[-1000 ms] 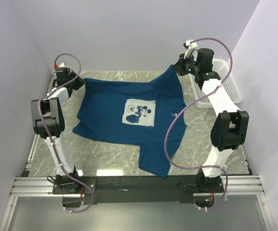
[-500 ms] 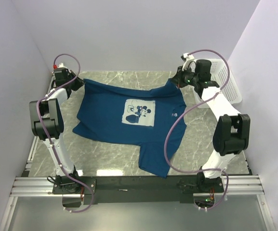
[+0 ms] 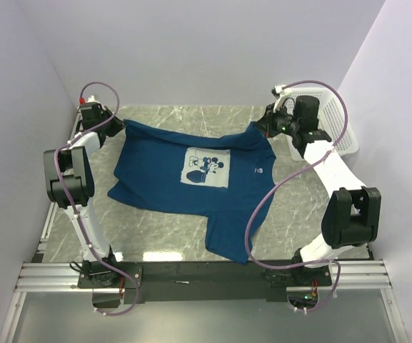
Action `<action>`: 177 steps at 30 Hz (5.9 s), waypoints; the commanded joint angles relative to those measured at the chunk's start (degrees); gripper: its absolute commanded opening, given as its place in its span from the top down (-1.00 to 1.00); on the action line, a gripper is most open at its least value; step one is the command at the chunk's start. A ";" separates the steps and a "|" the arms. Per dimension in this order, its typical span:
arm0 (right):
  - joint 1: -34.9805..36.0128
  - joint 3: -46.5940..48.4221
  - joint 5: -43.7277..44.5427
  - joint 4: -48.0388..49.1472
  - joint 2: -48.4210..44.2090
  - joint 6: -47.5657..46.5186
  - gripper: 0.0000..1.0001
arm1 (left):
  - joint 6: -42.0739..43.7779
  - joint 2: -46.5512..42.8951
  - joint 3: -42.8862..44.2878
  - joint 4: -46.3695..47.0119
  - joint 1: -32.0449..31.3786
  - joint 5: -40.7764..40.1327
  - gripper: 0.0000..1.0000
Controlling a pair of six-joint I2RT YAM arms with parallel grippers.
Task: Fold and stack the t-shirts
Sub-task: Fold the tshirt
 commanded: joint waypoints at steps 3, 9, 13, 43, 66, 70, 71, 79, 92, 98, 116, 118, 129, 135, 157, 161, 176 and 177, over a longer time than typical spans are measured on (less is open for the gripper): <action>0.47 -2.81 -1.13 2.00 -4.43 -1.07 1.00 | 1.42 -2.69 -0.72 1.43 0.28 0.03 0.99; 0.47 -4.83 -1.74 1.92 -5.75 -0.89 1.00 | 1.69 -2.86 -1.86 1.69 0.28 -0.49 0.99; 0.47 -5.97 -2.09 2.00 -6.46 -0.89 1.00 | 1.86 -3.21 -2.56 1.52 0.45 -1.20 0.99; 0.47 -12.83 -1.65 -0.45 -9.89 -4.67 1.00 | -8.25 -37.75 -30.51 -1.29 10.91 -10.17 -0.40; 4.86 -19.15 -0.78 -13.11 -15.77 -17.58 1.00 | -6.05 -55.60 -42.29 -7.54 11.79 2.75 -0.43; 7.24 -21.62 4.04 -14.60 -18.84 -19.17 0.76 | -5.61 -57.09 -43.43 -8.15 11.79 3.81 -0.43; 7.42 -22.14 5.36 -14.87 -19.20 -19.35 0.59 | -5.52 -57.53 -43.61 -8.24 11.79 4.07 -0.43; 7.07 -26.80 13.30 -15.40 -29.92 -24.53 -0.94 | -4.12 -60.43 -45.28 -9.47 11.88 6.62 -0.43; 7.68 2.45 6.34 -26.47 16.29 -2.04 -0.39 | 0.10 -67.11 -45.89 -16.59 11.88 13.39 -0.43; 7.77 6.77 9.24 -26.38 23.15 2.18 -0.31 | 0.71 -68.87 -47.48 -17.47 11.88 16.03 -0.42; 8.56 5.45 5.55 -26.12 21.76 0.78 0.34 | 0.28 -68.25 -47.83 -16.68 11.88 16.56 -0.42; 8.73 4.58 5.73 -25.33 19.74 0.52 0.44 | 0.28 -68.08 -47.83 -16.59 11.88 16.64 -0.42; 19.35 3.51 -3.55 -30.31 17.10 -8.08 0.95 | 0.28 -67.55 -47.92 -16.50 11.88 16.73 -0.41; 26.75 6.59 -5.64 -39.31 14.82 -20.85 -0.61 | 0.19 -67.11 -47.83 -16.68 11.88 16.47 -0.42; 34.21 -34.36 -5.70 -31.66 -24.57 -57.32 -0.41 | -12.64 -40.59 -43.79 -34.61 11.97 -8.23 0.29; 35.63 -32.52 -5.61 -31.83 -23.34 -56.00 -0.37 | -13.25 -34.95 -41.69 -32.85 11.97 -9.46 0.26; 35.63 -32.61 -5.00 -30.95 -23.42 -54.68 -0.34 | -9.57 -28.85 -34.92 -29.25 10.92 -0.25 0.99; 35.80 -32.78 -4.91 -30.95 -23.60 -54.59 -0.34 | -9.30 -28.88 -34.21 -29.25 10.22 0.73 0.99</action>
